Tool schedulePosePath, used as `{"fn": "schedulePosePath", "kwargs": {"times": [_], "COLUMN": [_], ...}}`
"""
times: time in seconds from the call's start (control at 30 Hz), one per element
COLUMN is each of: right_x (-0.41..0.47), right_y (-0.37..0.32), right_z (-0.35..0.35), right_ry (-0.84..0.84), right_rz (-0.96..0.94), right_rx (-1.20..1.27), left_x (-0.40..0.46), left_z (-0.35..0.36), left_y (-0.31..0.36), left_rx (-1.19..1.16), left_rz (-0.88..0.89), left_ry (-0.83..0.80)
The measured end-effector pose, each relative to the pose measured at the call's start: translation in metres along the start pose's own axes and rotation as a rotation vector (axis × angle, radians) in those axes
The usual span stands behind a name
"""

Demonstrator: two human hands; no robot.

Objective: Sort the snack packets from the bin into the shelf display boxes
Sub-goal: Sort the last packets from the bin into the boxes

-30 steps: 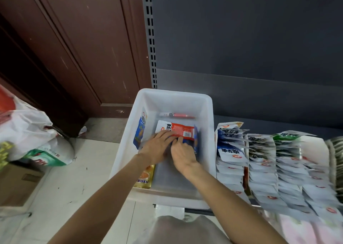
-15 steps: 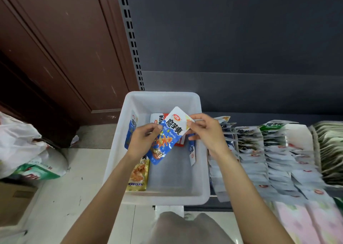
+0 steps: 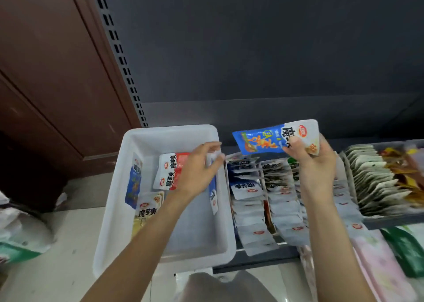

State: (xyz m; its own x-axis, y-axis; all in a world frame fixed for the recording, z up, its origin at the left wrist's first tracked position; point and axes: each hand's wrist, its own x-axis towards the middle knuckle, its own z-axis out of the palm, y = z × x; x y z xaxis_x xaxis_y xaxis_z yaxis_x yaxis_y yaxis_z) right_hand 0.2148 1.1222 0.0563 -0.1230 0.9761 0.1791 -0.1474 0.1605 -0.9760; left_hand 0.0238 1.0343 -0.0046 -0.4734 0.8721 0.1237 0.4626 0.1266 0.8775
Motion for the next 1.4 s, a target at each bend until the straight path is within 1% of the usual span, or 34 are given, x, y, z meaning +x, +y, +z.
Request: {"fn": "schedulePosePath", "kwargs": {"times": [0.03, 0.07, 0.13, 0.2, 0.27, 0.33, 0.43, 0.5, 0.53, 0.63, 0.7, 0.77, 0.8, 0.87, 0.93, 1.0, 1.07, 1.13, 1.2, 1.23, 1.3, 1.4], "right_x": [0.007, 0.013, 0.024, 0.034, 0.042, 0.048, 0.048, 0.044, 0.042, 0.044, 0.045, 0.041, 0.039, 0.033, 0.018, -0.006, -0.036, -0.055, -0.065, -0.07, -0.081, -0.098], "right_y": [0.001, 0.003, 0.007, 0.014, 0.021, 0.027, 0.039, 0.05, 0.054, 0.057, 0.06, 0.066, 0.068, 0.063, 0.051, 0.042, 0.045, 0.053, 0.06, 0.064, 0.072, 0.087], "right_z": [-0.006, -0.009, -0.012, -0.011, -0.007, 0.001, 0.017, 0.029, 0.035, 0.048, 0.057, 0.061, 0.061, 0.06, 0.065, 0.075, 0.081, 0.08, 0.075, 0.072, 0.068, 0.063], "right_ry": [0.03, 0.047, 0.043, -0.007, -0.11, -0.262, -0.491, -0.635, -0.675, -0.63, -0.652, -0.668, -0.652, -0.571, -0.498, -0.574, -0.668, -0.677, -0.68, -0.69, -0.705, -0.761], "right_rz": [-0.018, -0.036, -0.075, -0.112, -0.17, -0.248, -0.4, -0.382, -0.349, -0.266, -0.277, -0.272, -0.266, -0.289, -0.404, -0.492, -0.525, -0.55, -0.565, -0.57, -0.564, -0.472], "right_rx": [-0.001, -0.014, -0.072, -0.174, -0.314, -0.471, -0.809, -0.968, -1.015, -1.15, -1.279, -1.398, -1.413, -1.304, -1.069, -0.933, -0.944, -1.044, -1.143, -1.191, -1.28, -1.411], "left_x": [0.004, 0.007, 0.005, -0.001, -0.005, -0.008, -0.008, -0.008, -0.008, -0.009, -0.013, -0.019, -0.024, -0.034, -0.046, -0.056, -0.062, -0.065, -0.062, -0.06, -0.054, -0.046], "left_z": [0.01, 0.019, 0.031, 0.035, 0.034, 0.034, 0.034, 0.035, 0.034, 0.031, 0.026, 0.017, 0.011, -0.006, -0.024, -0.039, -0.041, -0.031, -0.014, -0.005, 0.008, 0.015], "left_y": [-0.003, -0.006, -0.008, -0.01, -0.011, -0.013, -0.014, -0.013, -0.014, -0.015, -0.016, -0.022, -0.027, -0.041, -0.06, -0.077, -0.082, -0.077, -0.072, -0.07, -0.073, -0.084], "left_rx": [0.132, 0.233, 0.324, 0.309, 0.315, 0.329, 0.35, 0.361, 0.363, 0.335, 0.32, 0.325, 0.34, 0.362, 0.37, 0.381, 0.322, 0.235, 0.205, 0.201, 0.226, 0.278], "left_rz": [0.042, 0.07, 0.112, 0.166, 0.242, 0.315, 0.359, 0.371, 0.366, 0.307, 0.264, 0.209, 0.174, 0.084, -0.011, -0.077, -0.161, -0.254, -0.283, -0.282, -0.275, -0.246], "left_ry": [-0.099, -0.153, -0.163, -0.122, -0.088, -0.07, -0.07, -0.068, -0.065, -0.075, -0.072, -0.022, 0.02, 0.102, 0.157, 0.163, 0.076, -0.079, -0.205, -0.241, -0.278, -0.265]}}
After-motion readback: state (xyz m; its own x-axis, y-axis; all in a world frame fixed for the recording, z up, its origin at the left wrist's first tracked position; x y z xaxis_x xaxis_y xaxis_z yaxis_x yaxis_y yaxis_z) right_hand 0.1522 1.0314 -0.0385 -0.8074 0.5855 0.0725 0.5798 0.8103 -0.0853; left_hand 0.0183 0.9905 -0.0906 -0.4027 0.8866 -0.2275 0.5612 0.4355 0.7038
